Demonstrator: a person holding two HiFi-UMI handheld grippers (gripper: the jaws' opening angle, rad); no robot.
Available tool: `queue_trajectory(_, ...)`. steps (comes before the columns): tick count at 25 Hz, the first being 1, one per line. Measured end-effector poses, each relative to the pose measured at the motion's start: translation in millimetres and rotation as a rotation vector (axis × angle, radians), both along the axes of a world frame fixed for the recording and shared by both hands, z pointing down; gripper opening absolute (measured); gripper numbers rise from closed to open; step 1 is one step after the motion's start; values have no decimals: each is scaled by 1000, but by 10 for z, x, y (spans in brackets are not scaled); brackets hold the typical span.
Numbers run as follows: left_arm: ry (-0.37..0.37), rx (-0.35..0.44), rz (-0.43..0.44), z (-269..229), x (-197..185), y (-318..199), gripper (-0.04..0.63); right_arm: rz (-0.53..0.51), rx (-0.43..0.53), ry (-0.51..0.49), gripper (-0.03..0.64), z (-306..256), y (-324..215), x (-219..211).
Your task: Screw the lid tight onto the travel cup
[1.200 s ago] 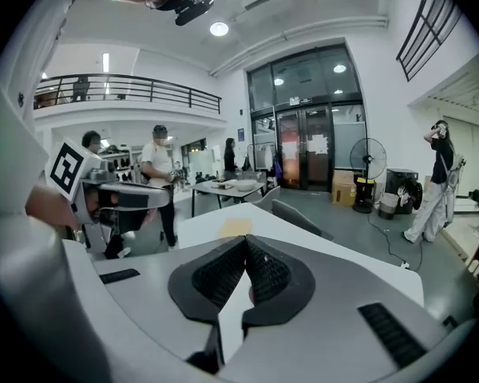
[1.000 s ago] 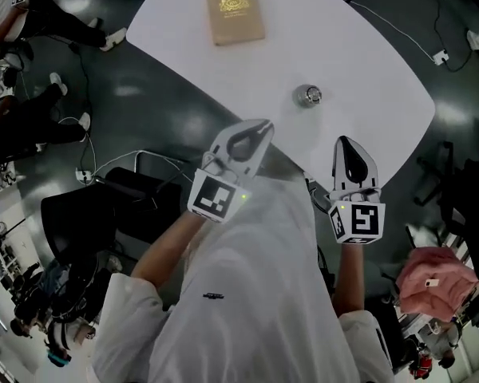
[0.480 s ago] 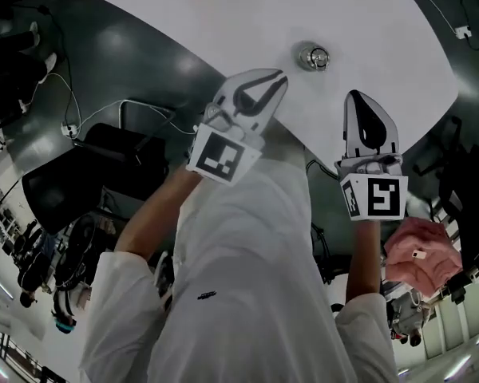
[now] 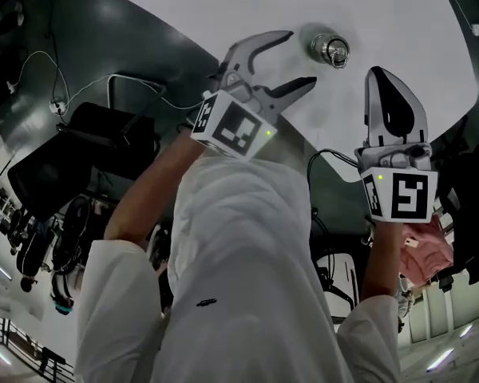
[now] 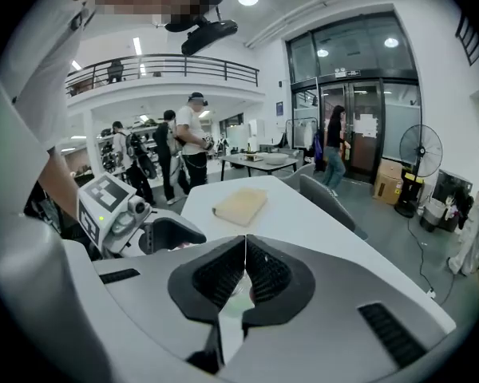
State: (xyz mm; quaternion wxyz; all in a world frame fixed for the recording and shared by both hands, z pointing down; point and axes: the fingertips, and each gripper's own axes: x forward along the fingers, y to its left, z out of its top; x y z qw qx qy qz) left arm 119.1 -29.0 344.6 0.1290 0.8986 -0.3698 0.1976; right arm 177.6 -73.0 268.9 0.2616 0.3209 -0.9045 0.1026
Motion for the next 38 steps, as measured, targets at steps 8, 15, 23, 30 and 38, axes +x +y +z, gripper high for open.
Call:
queue_trajectory(8,-57,30,143,397,153,-127,359,-139,-15,75,28,103,-130,-175)
queue_trajectory(15,-29,68,237,616,234,-224,378,-204,9,119,67,156,-195,-266)
queue_trajectory(23,-39,141,264,656,377,-311,387,-236,-28,157,67,246,-97,-266)
queue_trajectory(30,-32,159,260,713,326,-328,364,-416,-88,236,95,372,49,-371)
queue_trajectory(38,-1,171,266,720,335,-319,362,-582,-268,334,196,580,131,-494)
